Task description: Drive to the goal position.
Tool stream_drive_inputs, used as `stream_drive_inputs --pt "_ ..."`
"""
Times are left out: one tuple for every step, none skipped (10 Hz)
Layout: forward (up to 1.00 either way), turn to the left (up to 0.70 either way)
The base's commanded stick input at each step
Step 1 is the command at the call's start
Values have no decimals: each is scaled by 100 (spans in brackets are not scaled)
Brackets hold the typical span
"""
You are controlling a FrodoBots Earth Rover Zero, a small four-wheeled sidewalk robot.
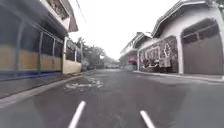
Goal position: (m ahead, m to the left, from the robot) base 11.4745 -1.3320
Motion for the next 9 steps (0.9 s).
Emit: stream_drive_inputs --pt "70 0" --pt "70 0" --pt "70 0" --pt "70 0" --pt "70 0" --pt "70 -2" --pt "70 -7" --pt "70 -12" --pt "70 -17"
